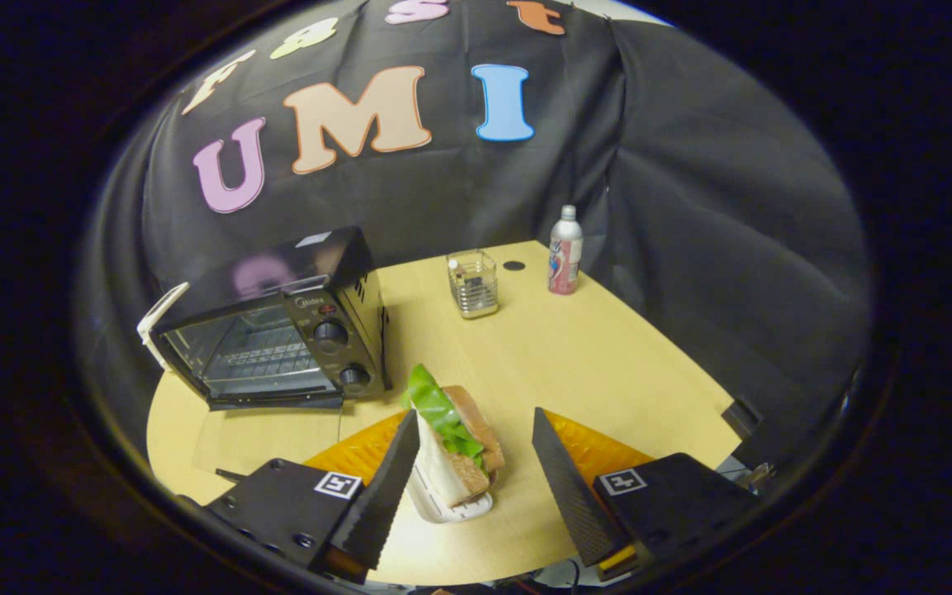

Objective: Open the toaster oven, put the food inside, and close the toaster oven door.

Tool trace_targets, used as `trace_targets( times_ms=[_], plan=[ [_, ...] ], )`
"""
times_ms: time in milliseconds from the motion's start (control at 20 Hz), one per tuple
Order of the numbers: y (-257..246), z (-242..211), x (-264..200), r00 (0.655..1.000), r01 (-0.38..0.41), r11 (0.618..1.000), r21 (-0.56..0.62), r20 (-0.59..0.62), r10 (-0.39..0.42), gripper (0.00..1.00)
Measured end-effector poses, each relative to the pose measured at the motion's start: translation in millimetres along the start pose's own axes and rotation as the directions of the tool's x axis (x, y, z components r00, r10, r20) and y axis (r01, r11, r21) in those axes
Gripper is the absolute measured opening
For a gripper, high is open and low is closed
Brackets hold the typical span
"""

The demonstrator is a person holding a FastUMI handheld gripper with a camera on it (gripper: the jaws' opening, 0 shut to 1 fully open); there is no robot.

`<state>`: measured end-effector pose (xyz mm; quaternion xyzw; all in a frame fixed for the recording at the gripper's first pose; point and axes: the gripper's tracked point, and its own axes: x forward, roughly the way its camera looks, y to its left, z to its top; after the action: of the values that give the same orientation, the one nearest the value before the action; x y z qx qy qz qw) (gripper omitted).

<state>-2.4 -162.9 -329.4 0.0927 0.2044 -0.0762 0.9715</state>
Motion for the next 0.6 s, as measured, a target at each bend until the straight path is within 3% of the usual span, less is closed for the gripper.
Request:
trace_targets(
  times_ms=[500,600],
  plan=[
    [6.3,-35.5,23.0,0.979,-0.142,0.989,0.029,-0.145,0.145,0.88],
    [7.7,-41.9,26.2,0.975,-0.151,0.988,0.031,-0.164,0.154,0.78]
  ],
)
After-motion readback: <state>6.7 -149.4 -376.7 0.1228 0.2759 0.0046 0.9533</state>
